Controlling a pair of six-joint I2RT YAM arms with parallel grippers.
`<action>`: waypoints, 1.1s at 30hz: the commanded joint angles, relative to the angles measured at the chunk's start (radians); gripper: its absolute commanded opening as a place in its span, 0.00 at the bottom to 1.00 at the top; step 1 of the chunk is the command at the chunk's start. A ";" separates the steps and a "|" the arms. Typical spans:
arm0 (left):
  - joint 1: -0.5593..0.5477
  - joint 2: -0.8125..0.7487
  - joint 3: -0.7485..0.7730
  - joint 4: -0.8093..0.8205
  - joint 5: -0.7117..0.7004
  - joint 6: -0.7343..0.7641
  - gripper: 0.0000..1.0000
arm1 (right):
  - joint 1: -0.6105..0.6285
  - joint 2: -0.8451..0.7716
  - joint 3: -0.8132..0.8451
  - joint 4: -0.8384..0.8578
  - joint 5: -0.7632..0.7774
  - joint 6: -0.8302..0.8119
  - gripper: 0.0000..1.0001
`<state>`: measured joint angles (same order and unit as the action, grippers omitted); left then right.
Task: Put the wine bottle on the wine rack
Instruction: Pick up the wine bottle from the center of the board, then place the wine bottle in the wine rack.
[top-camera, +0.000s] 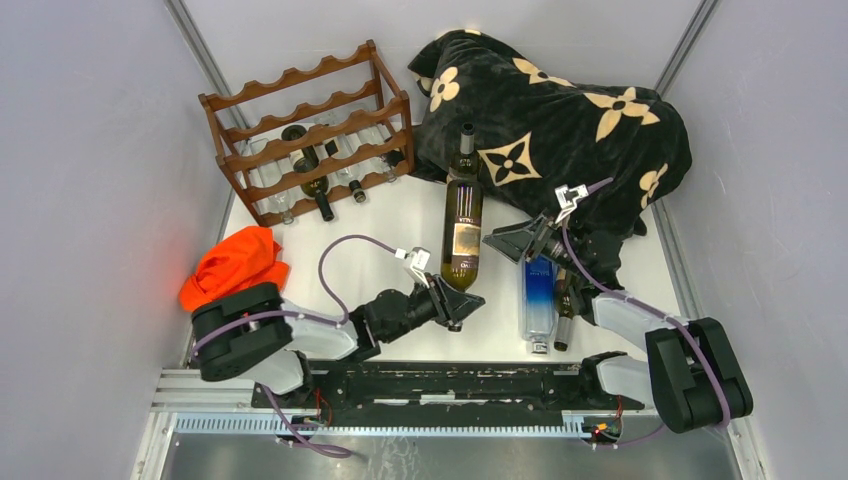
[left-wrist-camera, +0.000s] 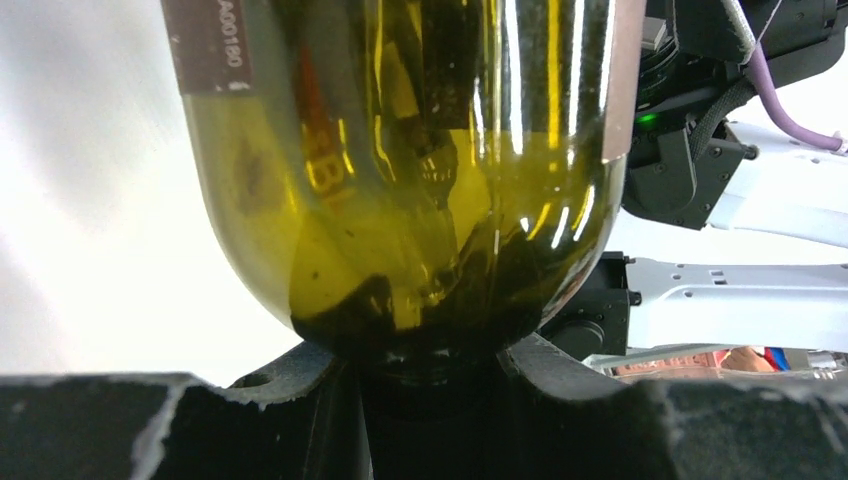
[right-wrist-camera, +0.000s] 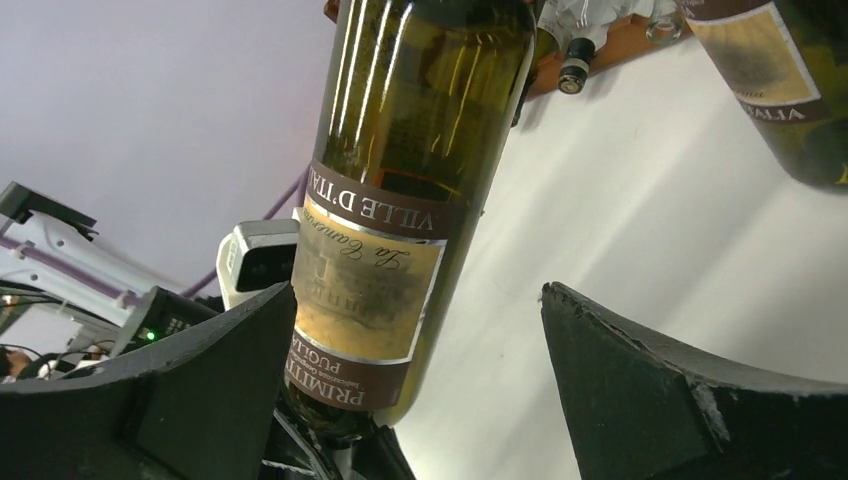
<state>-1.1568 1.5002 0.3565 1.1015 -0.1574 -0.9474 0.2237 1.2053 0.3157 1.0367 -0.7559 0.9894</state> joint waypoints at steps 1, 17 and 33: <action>0.002 -0.164 0.019 -0.128 -0.020 0.104 0.02 | -0.023 -0.032 0.051 0.068 -0.061 -0.087 0.98; 0.104 -0.563 0.265 -1.211 -0.216 0.233 0.02 | -0.070 -0.050 0.095 -0.021 -0.128 -0.222 0.98; 0.595 -0.635 0.514 -1.680 -0.065 0.386 0.02 | -0.082 -0.024 0.114 -0.083 -0.148 -0.262 0.98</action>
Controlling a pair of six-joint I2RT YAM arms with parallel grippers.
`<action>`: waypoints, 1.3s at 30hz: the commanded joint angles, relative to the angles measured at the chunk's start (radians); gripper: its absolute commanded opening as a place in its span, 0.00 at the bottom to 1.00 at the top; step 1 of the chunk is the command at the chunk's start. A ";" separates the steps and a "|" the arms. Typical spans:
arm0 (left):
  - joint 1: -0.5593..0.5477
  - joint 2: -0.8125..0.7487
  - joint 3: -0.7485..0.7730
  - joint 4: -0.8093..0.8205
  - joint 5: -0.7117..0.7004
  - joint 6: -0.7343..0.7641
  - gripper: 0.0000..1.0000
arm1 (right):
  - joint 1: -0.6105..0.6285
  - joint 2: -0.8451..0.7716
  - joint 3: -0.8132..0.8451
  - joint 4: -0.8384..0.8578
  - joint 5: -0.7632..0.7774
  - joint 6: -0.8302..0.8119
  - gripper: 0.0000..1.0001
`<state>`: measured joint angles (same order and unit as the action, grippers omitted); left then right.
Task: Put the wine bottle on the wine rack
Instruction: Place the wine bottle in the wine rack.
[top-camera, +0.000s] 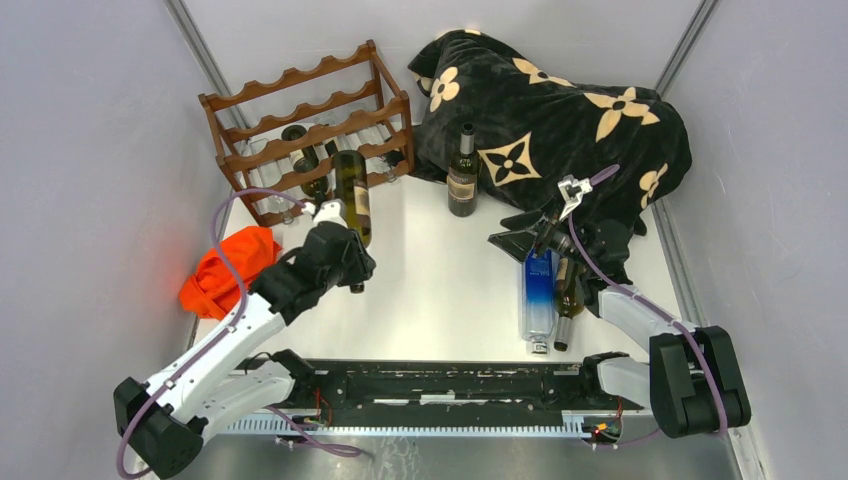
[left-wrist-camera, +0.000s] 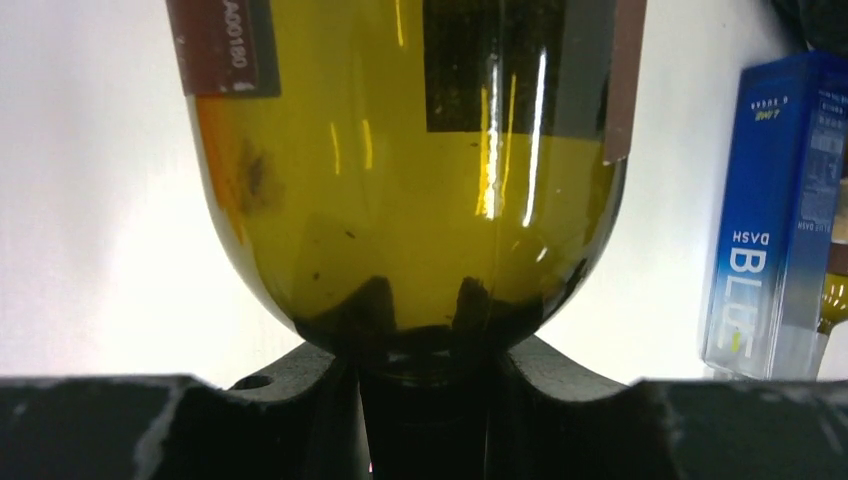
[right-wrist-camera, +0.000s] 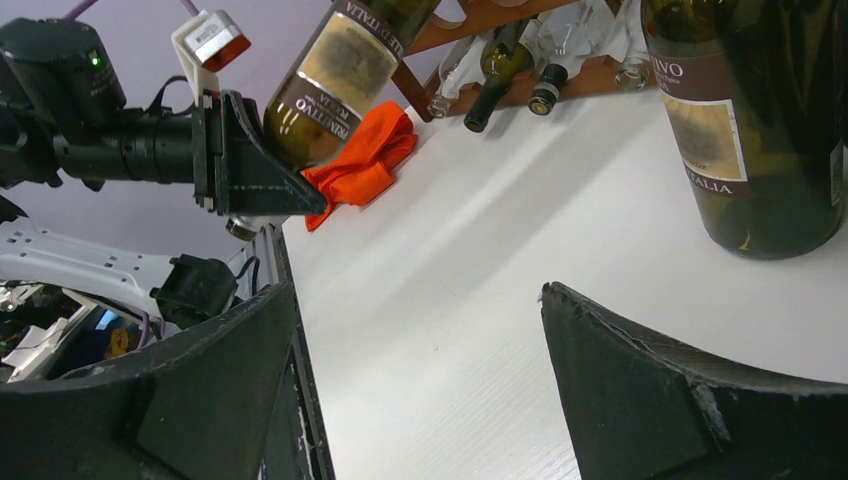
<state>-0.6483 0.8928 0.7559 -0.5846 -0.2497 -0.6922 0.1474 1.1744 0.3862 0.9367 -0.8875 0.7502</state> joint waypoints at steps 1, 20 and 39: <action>0.118 -0.017 0.125 0.000 0.051 0.146 0.02 | -0.006 0.010 0.043 0.016 -0.017 -0.023 0.98; 0.383 0.034 0.146 -0.057 0.124 0.207 0.02 | -0.005 0.027 0.056 0.003 -0.045 -0.022 0.98; 0.569 0.131 0.187 -0.011 0.141 0.267 0.02 | -0.006 0.012 0.063 0.004 -0.070 -0.013 0.98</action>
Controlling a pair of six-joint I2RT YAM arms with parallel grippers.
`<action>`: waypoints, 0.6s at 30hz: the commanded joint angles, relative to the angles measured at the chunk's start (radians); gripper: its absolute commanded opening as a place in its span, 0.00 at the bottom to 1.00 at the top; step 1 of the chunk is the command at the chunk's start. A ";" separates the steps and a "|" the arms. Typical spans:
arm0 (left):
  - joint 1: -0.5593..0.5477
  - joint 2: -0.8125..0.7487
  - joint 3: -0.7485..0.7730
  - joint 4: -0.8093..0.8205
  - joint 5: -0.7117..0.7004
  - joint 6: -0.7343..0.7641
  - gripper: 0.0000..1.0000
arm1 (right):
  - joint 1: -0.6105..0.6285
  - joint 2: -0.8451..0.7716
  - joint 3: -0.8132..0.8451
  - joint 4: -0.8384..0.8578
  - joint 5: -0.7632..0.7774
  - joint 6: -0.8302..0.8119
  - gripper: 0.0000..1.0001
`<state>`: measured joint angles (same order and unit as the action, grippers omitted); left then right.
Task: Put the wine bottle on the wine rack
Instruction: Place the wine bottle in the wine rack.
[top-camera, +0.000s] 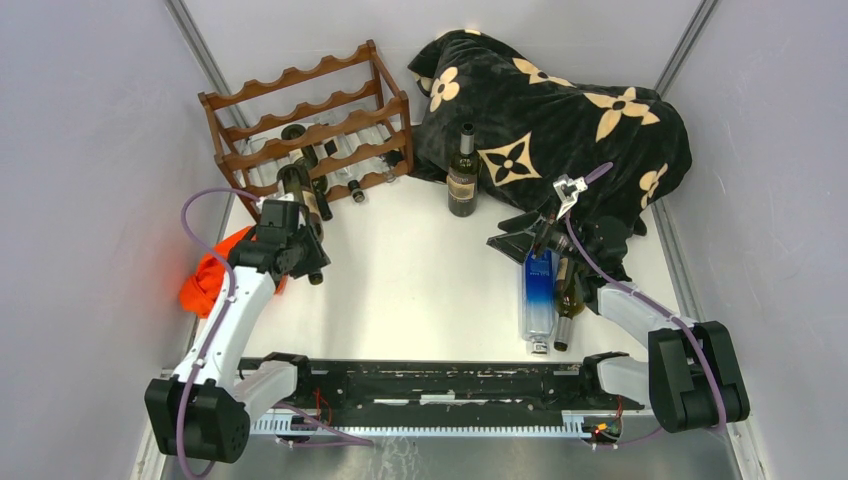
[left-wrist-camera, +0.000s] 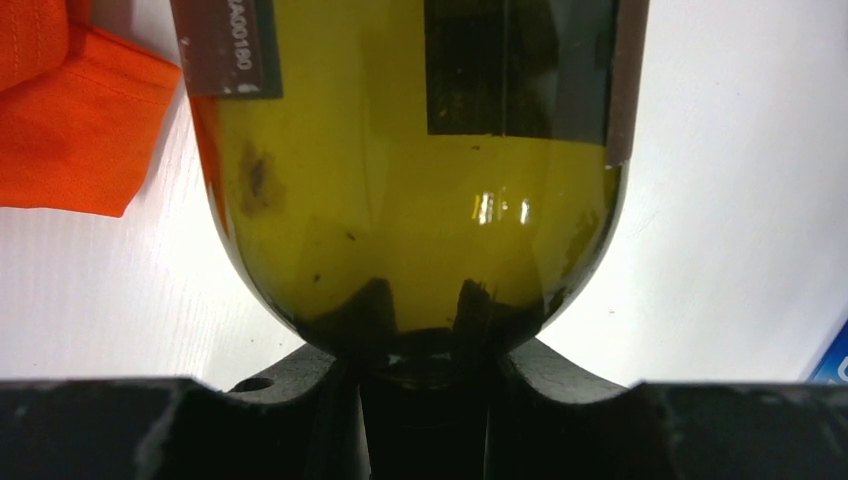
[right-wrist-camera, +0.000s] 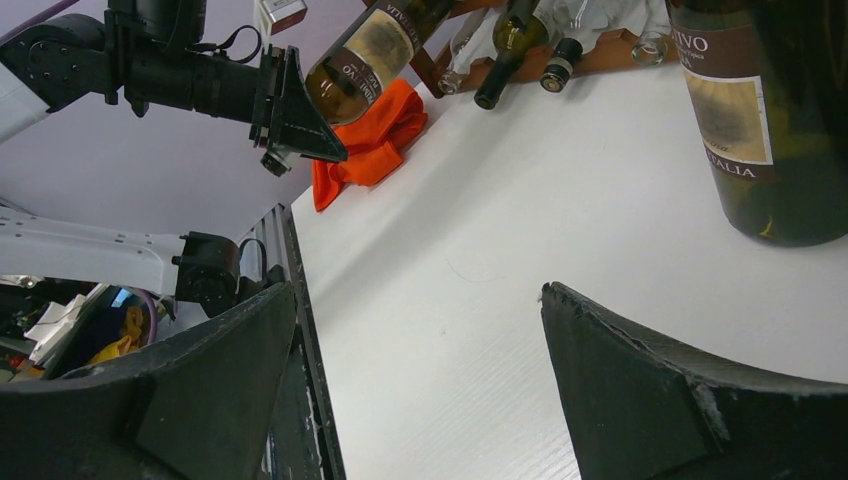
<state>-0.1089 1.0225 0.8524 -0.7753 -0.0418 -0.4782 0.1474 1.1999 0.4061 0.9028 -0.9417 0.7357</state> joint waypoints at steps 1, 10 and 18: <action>0.033 0.006 0.096 0.180 -0.072 0.053 0.02 | -0.005 -0.014 0.044 0.039 -0.016 0.002 0.98; 0.039 -0.010 0.126 0.164 -0.093 0.054 0.02 | -0.006 -0.011 0.043 0.040 -0.018 0.002 0.98; 0.040 -0.046 0.134 0.115 -0.159 0.085 0.02 | -0.006 -0.006 0.045 0.039 -0.019 0.003 0.98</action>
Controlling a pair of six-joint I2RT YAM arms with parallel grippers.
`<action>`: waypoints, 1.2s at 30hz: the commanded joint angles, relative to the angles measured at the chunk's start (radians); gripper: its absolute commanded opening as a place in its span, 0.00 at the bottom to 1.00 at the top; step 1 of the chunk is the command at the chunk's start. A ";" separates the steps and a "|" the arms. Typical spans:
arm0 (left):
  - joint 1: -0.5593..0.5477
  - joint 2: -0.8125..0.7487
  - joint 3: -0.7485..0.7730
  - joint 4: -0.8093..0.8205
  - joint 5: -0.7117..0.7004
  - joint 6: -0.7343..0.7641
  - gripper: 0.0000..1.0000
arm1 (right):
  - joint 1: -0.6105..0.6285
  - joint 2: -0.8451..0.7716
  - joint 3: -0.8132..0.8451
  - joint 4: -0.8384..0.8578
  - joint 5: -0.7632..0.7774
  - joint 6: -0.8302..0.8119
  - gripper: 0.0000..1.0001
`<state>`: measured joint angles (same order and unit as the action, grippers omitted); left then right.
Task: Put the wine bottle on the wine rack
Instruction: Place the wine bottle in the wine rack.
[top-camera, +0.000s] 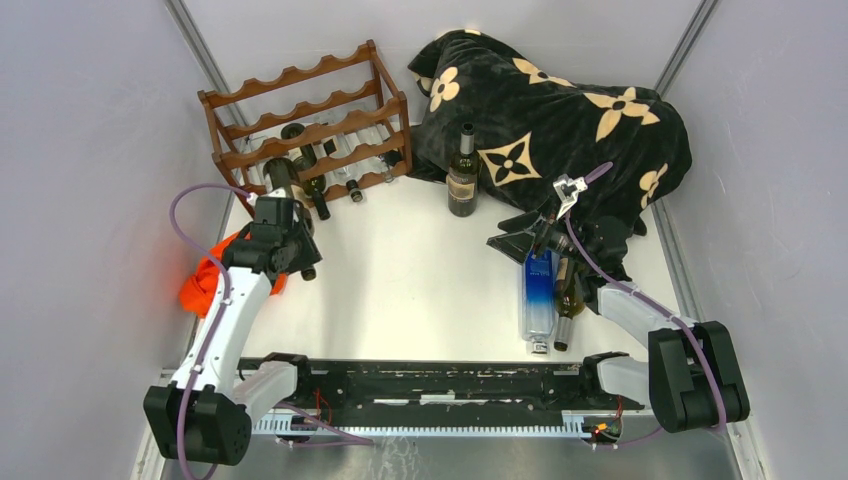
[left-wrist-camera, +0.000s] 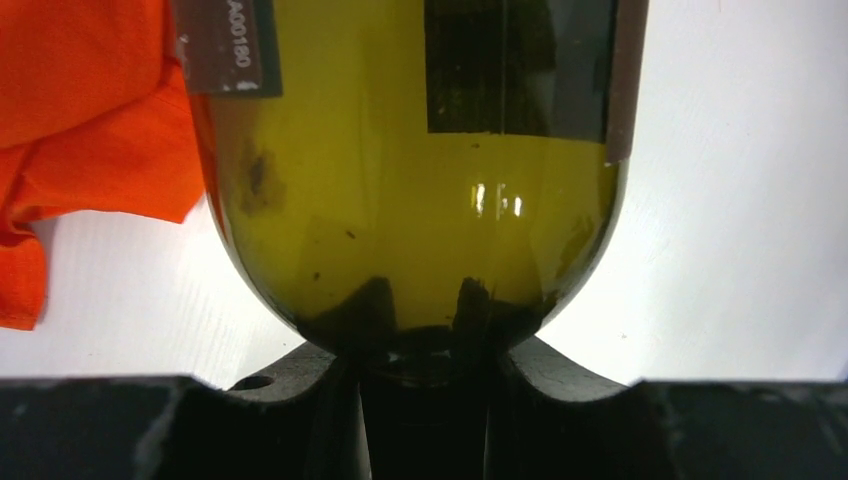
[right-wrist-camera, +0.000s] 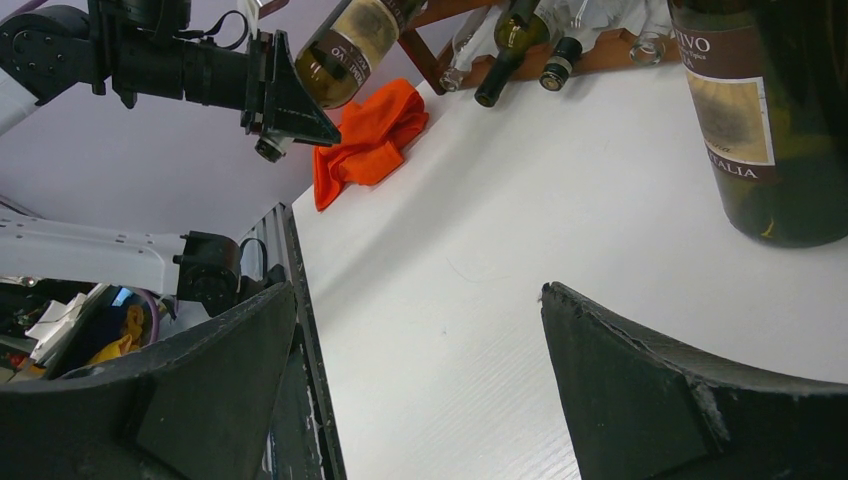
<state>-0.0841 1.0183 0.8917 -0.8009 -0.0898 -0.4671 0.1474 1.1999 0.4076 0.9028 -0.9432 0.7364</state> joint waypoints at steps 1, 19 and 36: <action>0.015 -0.041 0.101 0.138 -0.117 0.076 0.02 | -0.006 -0.006 0.042 0.039 -0.017 0.002 0.98; 0.049 0.122 0.168 0.174 -0.191 0.136 0.02 | -0.006 -0.013 0.044 0.043 -0.022 0.011 0.98; 0.126 0.382 0.391 0.203 -0.252 0.234 0.02 | -0.009 -0.008 0.043 0.045 -0.022 0.017 0.98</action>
<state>0.0044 1.3800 1.1622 -0.7738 -0.2821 -0.3115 0.1471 1.1999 0.4091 0.9028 -0.9504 0.7471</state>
